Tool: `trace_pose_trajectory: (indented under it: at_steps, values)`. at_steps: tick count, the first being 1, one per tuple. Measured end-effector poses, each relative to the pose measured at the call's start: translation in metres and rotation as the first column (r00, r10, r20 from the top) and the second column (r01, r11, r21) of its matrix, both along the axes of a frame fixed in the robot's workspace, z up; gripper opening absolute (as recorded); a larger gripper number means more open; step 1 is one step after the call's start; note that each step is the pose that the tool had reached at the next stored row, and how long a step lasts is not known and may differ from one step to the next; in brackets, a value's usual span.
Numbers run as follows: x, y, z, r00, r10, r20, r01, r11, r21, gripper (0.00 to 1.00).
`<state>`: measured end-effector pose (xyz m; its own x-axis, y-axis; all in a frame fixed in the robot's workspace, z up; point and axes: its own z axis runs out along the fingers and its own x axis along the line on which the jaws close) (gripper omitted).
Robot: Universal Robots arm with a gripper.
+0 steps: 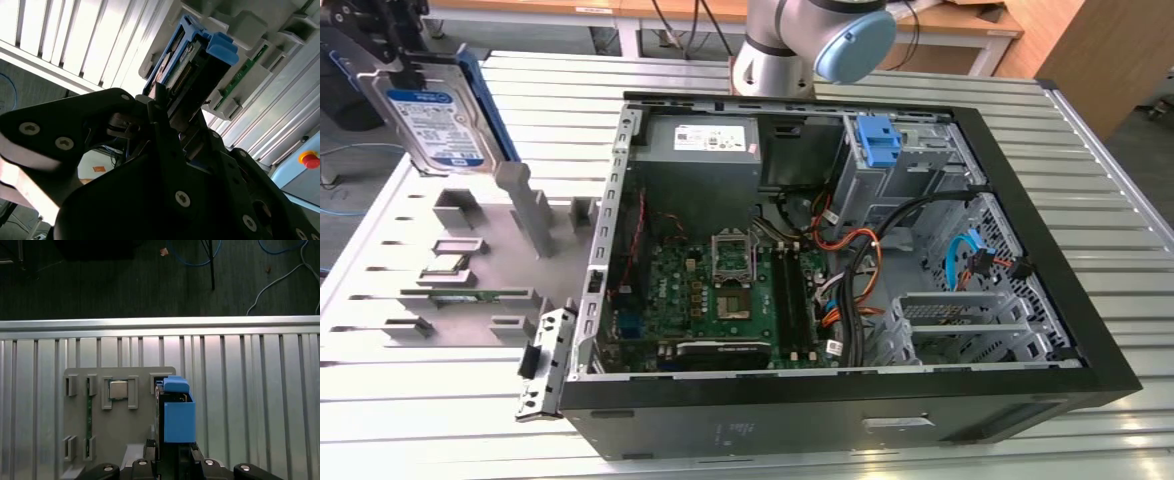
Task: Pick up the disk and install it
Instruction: 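Pick up the disk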
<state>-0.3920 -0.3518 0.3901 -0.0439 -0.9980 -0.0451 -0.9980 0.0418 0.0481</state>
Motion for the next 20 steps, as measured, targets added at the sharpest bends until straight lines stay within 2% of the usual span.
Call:
trace_pose_trajectory:
  at_steps: [20]
  values:
    - [0.0000,0.0000,0.0403,1.0000,0.000,0.0000,0.000,1.0000,0.0000,0.35]
